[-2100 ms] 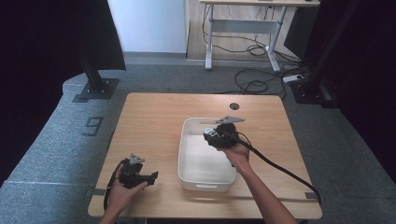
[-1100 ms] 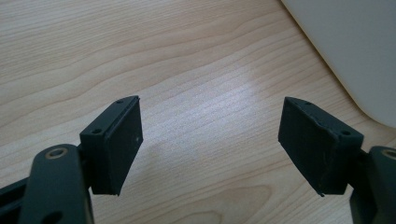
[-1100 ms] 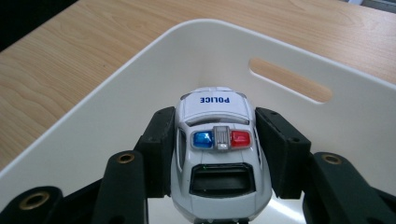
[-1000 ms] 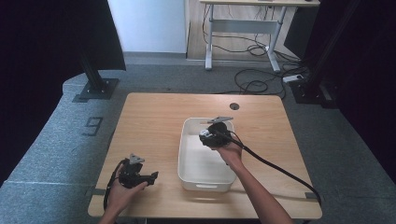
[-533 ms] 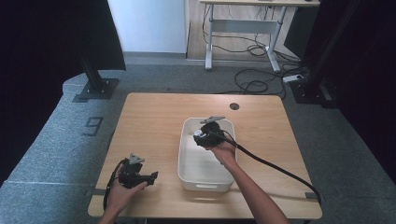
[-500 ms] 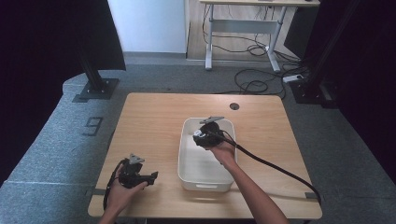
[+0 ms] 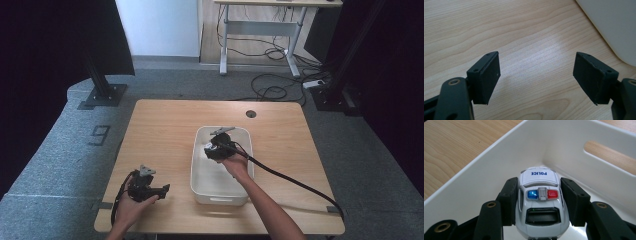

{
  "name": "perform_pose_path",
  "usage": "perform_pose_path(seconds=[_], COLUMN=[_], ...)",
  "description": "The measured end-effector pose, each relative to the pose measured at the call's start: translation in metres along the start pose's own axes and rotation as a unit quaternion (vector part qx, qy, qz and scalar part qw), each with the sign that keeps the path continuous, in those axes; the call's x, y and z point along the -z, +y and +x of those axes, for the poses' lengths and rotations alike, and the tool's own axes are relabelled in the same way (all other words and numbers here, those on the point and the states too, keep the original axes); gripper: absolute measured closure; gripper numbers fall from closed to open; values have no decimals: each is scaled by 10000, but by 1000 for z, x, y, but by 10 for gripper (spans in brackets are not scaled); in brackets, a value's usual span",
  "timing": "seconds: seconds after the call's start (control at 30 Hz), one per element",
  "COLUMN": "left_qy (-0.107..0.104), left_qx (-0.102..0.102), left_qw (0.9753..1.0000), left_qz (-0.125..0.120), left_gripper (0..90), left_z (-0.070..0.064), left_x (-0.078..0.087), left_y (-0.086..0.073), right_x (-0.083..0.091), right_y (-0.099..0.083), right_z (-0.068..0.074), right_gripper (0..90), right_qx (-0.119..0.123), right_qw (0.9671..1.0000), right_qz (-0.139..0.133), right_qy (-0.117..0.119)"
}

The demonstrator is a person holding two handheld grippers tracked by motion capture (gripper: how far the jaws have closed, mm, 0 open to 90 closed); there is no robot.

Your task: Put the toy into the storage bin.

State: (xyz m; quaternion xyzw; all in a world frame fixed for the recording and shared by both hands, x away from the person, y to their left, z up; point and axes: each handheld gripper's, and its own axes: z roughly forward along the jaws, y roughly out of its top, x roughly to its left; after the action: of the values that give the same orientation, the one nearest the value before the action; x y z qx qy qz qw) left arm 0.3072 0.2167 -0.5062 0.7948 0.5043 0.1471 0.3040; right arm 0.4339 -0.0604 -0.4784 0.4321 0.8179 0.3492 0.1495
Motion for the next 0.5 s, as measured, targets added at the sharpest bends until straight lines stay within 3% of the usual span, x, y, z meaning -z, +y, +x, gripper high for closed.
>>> perform_pose_path(seconds=[0.5], left_qy=[-11], left_qx=[7], left_qw=[10000], left_qz=[-1], left_gripper=[226], left_z=[1], left_x=[0], left_y=[0], right_x=[-14], right_y=[-2], right_z=[-6], right_gripper=[500], right_qx=[-97], right_qw=[9997], right_qz=[220], right_qy=[-49])
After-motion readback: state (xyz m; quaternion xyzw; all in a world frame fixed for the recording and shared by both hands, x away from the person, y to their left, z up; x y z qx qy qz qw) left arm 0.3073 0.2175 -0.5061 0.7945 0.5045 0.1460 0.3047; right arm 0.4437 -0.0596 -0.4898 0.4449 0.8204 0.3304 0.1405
